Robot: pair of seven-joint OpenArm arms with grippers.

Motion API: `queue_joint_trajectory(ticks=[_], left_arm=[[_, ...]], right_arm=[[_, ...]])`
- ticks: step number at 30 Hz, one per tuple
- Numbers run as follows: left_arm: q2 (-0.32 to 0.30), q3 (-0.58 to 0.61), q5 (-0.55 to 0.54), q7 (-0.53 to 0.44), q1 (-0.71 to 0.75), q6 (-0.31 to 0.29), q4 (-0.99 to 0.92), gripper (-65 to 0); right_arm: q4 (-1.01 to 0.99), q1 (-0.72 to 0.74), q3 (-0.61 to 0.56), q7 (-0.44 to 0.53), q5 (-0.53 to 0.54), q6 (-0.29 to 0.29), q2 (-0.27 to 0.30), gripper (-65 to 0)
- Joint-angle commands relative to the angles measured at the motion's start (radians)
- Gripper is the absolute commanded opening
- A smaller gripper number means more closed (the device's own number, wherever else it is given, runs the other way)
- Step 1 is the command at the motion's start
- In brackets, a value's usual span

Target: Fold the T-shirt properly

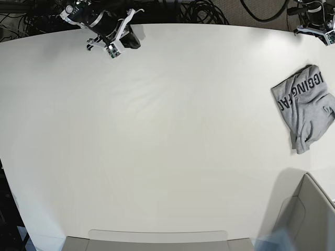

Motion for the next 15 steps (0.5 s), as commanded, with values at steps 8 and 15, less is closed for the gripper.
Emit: queue_joint_trajectory(ticks=[8, 15], left_arm=[[0.003, 0.0, -0.015, 0.061, 0.108, 0.006, 0.011, -65.0], [0.003, -0.002, -0.014, 0.077, 0.192, 0.006, -0.1, -65.0]], right_arm=[[0.011, -0.141, -0.004, 0.02, -0.08, 0.004, -0.009, -65.0], [-0.035, -0.224, 0.002, 0.02, -0.183, 0.007, -0.063, -65.0]])
